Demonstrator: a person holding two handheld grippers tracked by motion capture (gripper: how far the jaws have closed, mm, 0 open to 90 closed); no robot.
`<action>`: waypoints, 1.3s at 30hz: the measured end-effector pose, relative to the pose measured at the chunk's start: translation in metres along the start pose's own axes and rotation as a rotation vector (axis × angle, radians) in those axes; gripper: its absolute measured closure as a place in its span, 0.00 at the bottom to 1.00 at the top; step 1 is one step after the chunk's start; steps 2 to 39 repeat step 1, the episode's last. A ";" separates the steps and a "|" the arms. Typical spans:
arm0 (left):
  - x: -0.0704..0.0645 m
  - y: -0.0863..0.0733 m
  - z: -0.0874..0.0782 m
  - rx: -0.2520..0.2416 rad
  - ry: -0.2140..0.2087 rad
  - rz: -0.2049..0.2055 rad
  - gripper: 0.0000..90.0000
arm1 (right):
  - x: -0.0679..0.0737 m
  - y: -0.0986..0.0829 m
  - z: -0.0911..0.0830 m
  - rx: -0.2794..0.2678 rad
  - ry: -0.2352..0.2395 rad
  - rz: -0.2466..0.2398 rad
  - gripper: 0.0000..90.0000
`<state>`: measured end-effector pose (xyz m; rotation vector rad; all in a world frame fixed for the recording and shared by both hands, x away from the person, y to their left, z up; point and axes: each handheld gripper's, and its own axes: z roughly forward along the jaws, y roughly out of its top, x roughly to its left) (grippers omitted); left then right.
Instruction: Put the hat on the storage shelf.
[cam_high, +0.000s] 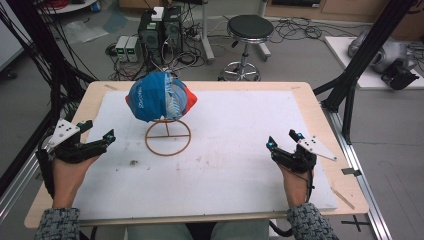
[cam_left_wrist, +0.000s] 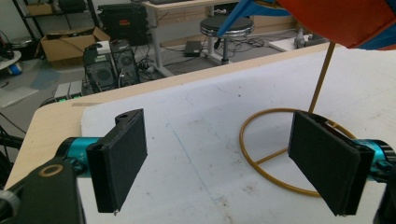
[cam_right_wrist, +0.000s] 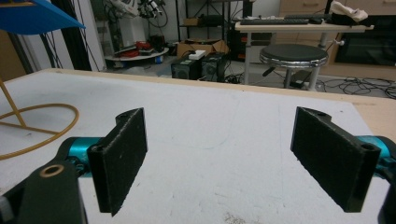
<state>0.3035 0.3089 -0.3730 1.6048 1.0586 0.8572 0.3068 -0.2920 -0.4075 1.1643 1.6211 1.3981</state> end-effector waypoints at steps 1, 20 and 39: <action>0.000 0.000 0.000 0.000 0.001 0.000 0.22 | 0.000 -0.001 0.000 0.000 -0.001 -0.002 0.19; 0.000 0.000 0.000 0.000 0.001 0.000 0.22 | 0.000 -0.001 0.000 0.000 -0.001 -0.002 0.19; 0.000 0.000 0.000 0.000 0.001 0.000 0.22 | 0.000 -0.001 0.000 0.000 -0.001 -0.002 0.19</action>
